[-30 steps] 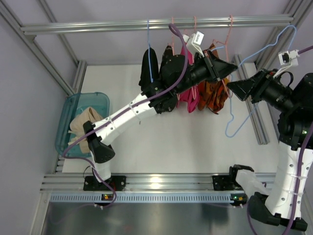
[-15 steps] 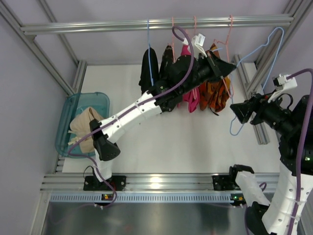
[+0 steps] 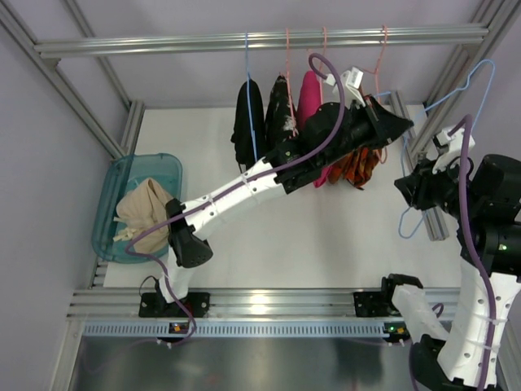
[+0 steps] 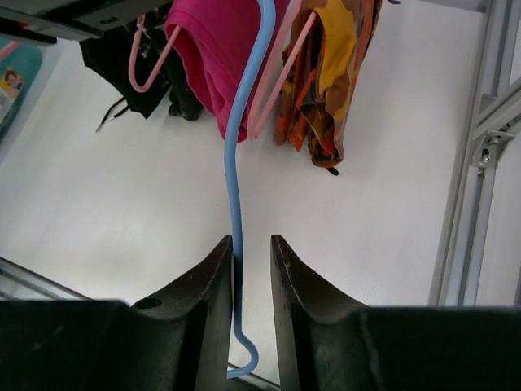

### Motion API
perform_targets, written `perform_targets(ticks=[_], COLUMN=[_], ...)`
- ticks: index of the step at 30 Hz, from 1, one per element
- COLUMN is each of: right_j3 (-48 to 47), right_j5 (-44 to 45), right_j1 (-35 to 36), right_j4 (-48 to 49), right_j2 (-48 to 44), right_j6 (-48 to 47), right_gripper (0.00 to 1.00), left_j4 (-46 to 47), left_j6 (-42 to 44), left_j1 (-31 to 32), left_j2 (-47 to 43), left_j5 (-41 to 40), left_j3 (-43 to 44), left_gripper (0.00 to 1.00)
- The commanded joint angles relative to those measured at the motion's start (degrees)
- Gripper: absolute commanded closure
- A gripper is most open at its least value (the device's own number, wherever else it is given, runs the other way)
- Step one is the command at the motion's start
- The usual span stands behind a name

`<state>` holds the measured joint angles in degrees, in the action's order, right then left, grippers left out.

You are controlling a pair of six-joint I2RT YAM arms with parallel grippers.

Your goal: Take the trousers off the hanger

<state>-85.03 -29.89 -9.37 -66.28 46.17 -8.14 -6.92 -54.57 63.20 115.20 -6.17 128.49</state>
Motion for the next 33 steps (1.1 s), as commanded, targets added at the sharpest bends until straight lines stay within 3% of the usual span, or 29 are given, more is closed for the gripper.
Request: perform_targets(ticks=[1,3,5,8,11,12,15,19,26,33], right_j3=[1.18,1.27,0.66,-1.53,-5.47,-6.80,-10.85,-13.83,-13.85,-13.93], right_j5=[3.08,3.61,2.91,-0.68,-2.44,-3.06,-6.05,-8.42,-26.59,-38.13], right_j1=[0.84,0.84,0.84,0.84,0.84,0.84,0.75,-0.39,-7.94,-16.02], right_j4=[-0.95,-1.30,-2.18,-3.68,-5.69,-6.75,-8.34,-8.68,-12.29,-9.23], right_j2=[-1.35,-1.52,-1.44,-0.82,1.71,2.68,5.50,6.91,11.30,15.52], right_j6=[-4.25,-5.21,-5.31,-5.48,-4.43,-4.08,-2.15,0.23,2.86,10.31], right_gripper=[0.77,0.80,0.99,1.00,1.00,1.00,1.00,1.00,1.00,1.00], left_j4=[2.97,2.17,1.47,1.38,1.64,1.99,2.69,4.98,9.99,11.75], left_j6=[-0.89,-0.98,-0.72,-0.02,2.26,2.79,6.04,9.12,20.96,32.59], left_j1=[0.52,0.61,0.61,0.52,0.43,0.35,-0.27,-1.94,-4.84,-5.28], left_j2=[0.20,0.47,0.38,0.47,-0.58,-1.72,-4.79,-9.81,-22.46,-36.00], left_j5=[-2.17,-2.96,-4.01,-4.11,-3.15,-2.45,-1.13,2.47,5.91,7.49], left_j3=[3.52,3.70,3.70,3.53,2.30,1.43,-1.56,-7.01,-21.49,-31.97], left_gripper=[1.00,1.00,1.00,1.00,0.57,0.36,0.26,0.01,0.01,0.01])
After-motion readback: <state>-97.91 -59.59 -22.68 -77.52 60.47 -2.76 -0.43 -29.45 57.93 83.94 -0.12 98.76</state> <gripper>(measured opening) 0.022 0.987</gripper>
